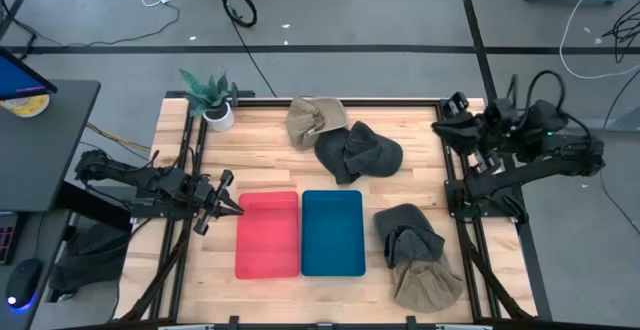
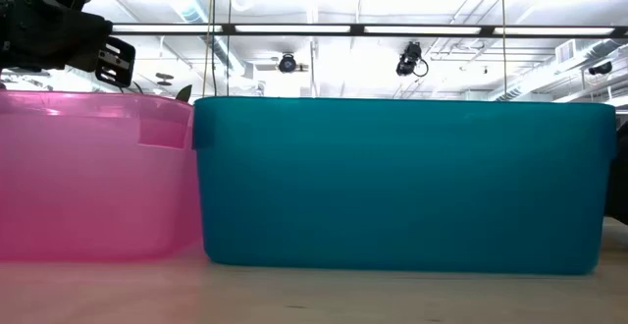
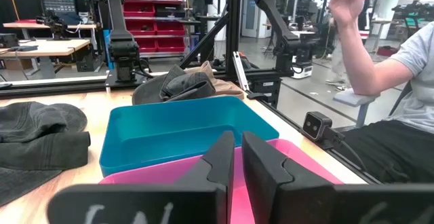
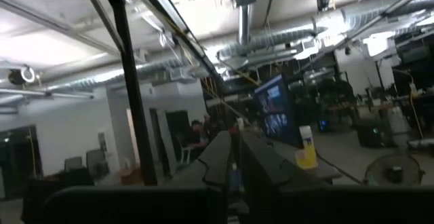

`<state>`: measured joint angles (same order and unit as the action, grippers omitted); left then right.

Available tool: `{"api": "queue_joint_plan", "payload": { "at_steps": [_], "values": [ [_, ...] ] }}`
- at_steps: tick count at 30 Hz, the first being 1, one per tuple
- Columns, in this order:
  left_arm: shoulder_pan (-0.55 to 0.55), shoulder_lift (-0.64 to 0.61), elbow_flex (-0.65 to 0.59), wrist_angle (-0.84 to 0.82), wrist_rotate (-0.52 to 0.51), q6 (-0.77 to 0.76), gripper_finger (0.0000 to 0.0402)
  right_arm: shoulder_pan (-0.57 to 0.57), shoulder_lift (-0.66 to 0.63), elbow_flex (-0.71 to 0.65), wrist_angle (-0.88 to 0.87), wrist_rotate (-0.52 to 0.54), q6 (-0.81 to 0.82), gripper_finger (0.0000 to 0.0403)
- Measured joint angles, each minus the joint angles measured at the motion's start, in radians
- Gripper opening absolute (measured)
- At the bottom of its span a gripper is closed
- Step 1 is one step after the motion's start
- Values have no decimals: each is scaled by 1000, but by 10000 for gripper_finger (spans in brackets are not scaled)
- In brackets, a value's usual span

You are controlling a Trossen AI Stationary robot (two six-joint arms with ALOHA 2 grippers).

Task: Pick & Place hat
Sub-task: Put the top right black cap into the blue bin

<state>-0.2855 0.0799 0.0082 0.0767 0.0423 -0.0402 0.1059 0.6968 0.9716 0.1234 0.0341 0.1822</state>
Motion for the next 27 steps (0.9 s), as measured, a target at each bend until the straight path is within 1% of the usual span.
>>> {"api": "queue_joint_plan", "payload": {
  "at_steps": [3,7,10,13,15,19,27],
  "values": [
    [0,0,0,0,0,0,34,0,38,17,-23,0,-26,38],
    [0,0,0,0,0,0,34,0,76,73,-124,1,-90,38],
    [0,0,0,0,0,0,34,0,114,137,-235,3,-105,38],
    [0,0,0,0,0,0,34,0,158,197,-354,40,-104,38],
    [0,0,0,0,0,0,34,0,184,215,-401,61,-102,38],
    [0,0,0,0,0,0,34,0,216,216,-368,62,-102,38],
    [0,0,0,0,0,0,34,0,269,174,-306,61,-4,38]
  ]
}}
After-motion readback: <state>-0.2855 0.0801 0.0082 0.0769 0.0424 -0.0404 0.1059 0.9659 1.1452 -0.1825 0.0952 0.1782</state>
